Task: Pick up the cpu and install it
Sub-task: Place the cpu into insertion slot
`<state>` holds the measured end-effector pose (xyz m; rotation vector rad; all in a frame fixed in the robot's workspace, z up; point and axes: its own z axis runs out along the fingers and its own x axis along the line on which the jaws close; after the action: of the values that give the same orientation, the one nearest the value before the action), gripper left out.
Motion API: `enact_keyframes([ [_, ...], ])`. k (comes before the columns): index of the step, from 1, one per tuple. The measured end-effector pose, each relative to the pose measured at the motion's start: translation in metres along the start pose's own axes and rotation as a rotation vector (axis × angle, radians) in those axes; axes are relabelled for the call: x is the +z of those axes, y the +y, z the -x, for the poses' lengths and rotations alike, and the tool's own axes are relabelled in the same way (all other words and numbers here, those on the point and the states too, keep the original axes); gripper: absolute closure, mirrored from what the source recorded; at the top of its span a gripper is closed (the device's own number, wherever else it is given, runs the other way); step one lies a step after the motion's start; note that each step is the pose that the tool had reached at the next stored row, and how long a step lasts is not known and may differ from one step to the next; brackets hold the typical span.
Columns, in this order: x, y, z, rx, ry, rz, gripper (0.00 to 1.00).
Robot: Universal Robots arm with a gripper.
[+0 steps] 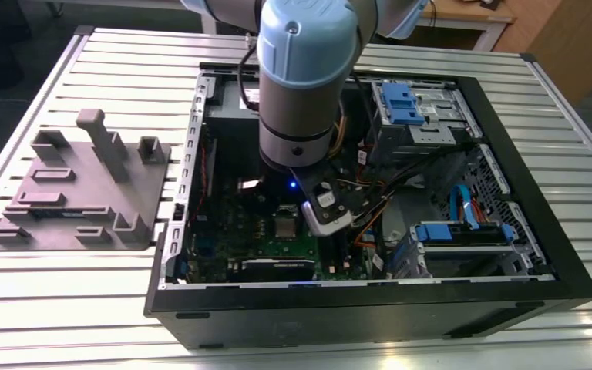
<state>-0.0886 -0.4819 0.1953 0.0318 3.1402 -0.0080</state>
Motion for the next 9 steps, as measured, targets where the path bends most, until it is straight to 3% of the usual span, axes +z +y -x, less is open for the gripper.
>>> enact_keyframes([
  [5,-0.0079,0.0,0.0,0.0,0.0029,0.0,0.51],
  [8,-0.013,-0.0001,0.0,0.0,0.004,-0.0001,0.69],
  [9,-0.0145,-0.0001,0.0,0.0,0.0042,-0.0003,0.69],
])
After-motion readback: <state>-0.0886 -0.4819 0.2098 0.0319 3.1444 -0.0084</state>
